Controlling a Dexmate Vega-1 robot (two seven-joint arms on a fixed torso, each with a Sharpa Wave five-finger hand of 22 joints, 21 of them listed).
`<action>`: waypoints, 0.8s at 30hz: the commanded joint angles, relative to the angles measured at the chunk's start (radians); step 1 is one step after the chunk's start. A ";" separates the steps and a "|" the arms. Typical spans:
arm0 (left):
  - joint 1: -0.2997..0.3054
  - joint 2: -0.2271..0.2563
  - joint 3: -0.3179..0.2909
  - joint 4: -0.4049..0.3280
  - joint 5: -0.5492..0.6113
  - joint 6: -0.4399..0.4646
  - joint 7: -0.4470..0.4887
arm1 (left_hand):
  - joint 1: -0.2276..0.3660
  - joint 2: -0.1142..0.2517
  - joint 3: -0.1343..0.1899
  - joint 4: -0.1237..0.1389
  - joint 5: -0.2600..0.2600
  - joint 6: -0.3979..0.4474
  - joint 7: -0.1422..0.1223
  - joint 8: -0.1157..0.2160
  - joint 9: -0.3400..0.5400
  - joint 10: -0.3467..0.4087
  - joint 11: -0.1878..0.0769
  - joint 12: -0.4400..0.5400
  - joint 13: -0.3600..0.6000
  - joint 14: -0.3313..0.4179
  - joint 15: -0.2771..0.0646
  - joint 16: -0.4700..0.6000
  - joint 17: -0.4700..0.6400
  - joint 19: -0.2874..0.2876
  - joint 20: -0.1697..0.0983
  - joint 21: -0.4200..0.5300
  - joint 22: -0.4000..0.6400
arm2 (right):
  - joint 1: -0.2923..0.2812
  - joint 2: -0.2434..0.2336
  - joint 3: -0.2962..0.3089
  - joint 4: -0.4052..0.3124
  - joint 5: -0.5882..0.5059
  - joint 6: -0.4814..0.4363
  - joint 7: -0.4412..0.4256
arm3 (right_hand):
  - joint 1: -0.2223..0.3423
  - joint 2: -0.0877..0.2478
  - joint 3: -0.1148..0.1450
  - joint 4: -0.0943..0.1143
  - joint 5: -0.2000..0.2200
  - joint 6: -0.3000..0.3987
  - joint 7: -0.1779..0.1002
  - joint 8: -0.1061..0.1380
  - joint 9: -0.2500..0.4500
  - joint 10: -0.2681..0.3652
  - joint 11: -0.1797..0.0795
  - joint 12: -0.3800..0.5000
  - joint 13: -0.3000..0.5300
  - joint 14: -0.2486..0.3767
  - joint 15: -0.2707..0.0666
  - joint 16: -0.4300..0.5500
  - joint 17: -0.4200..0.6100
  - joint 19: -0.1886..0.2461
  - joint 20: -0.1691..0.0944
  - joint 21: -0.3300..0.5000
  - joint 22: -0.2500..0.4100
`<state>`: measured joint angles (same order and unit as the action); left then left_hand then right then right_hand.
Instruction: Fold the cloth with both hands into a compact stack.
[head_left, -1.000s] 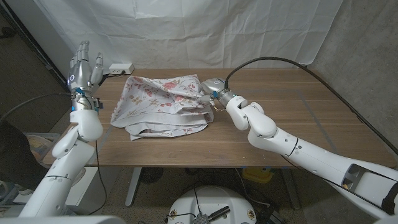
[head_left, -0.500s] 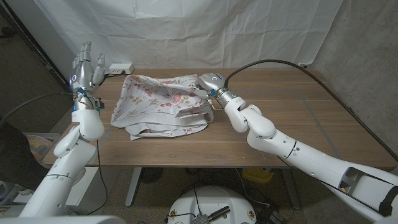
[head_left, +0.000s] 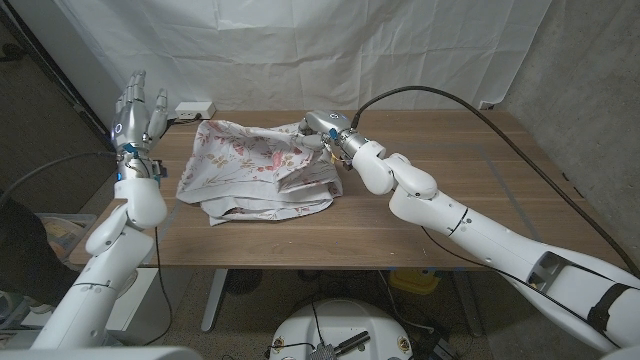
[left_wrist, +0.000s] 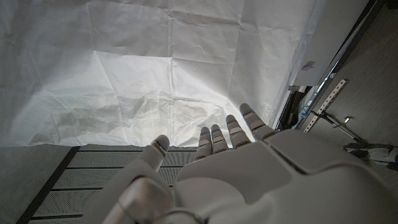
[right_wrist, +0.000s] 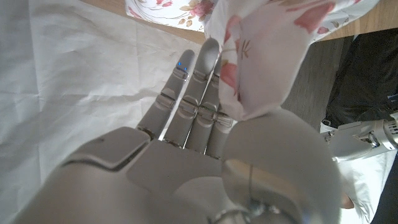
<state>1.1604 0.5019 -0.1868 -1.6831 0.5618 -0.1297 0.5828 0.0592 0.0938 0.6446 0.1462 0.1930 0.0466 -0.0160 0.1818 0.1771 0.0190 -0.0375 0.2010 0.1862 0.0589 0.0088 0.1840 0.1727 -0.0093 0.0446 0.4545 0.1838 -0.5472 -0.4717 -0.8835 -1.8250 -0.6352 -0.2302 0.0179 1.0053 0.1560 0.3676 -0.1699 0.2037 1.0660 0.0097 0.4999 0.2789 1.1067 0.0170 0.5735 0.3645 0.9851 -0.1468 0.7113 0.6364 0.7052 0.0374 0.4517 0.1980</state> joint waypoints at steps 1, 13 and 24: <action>0.010 0.003 -0.009 0.010 -0.020 -0.018 -0.007 | -0.003 0.055 0.008 0.002 0.003 0.005 0.003 0.001 0.000 0.007 0.000 0.001 0.000 0.008 -0.002 0.001 0.002 -0.001 -0.008 -0.003 0.002 | 0.100 0.110 -0.039 0.099 0.167 0.017 0.105 | 0.017 -0.002 0.013 0.000 -0.006 -0.001 0.011 0.007 0.006 0.003 0.012 0.010 0.010 0.010 -0.001 0.011 0.012 0.009 0.003 0.012 0.005; -0.011 0.011 -0.008 0.039 -0.035 -0.062 0.000 | -0.003 0.053 0.008 0.002 0.003 0.004 0.000 0.001 0.000 0.007 -0.001 0.001 0.000 0.009 -0.002 0.001 0.002 -0.001 -0.003 -0.005 0.002 | 0.169 0.199 -0.070 0.187 0.301 0.015 0.156 | 0.024 -0.005 0.020 0.002 -0.013 -0.005 0.021 0.011 0.016 -0.001 0.018 0.018 0.022 0.013 0.003 0.020 0.033 0.014 0.006 0.019 0.006; -0.035 0.013 -0.001 0.076 -0.053 -0.084 0.003 | -0.004 0.052 0.008 0.002 0.003 0.004 0.002 0.001 0.000 0.009 -0.001 0.002 0.000 0.010 -0.002 0.001 0.002 -0.001 -0.002 -0.007 0.002 | 0.207 0.259 -0.083 0.232 0.429 -0.032 0.206 | 0.034 -0.007 0.029 0.000 -0.017 -0.007 0.035 0.014 0.025 -0.006 0.023 0.024 0.033 0.010 0.012 0.028 0.054 0.021 0.012 0.028 0.007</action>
<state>1.1463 0.5117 -0.1943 -1.6381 0.5243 -0.1904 0.5810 0.0592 0.0938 0.6446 0.1462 0.1930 0.0466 -0.0160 0.1818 0.1771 0.0190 -0.0375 0.2010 0.1863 0.0611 0.0066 0.1841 0.1727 -0.0092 0.0447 0.4506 0.1838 -0.3809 -0.2738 -0.9497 -1.6397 -0.3199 -0.2271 0.1810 1.0288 0.1456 0.3883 -0.1684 0.1895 1.0562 0.0349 0.5066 0.2990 1.1004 0.0340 0.5919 0.3925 0.9955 -0.1394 0.7325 0.6822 0.7160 0.0482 0.4706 0.2026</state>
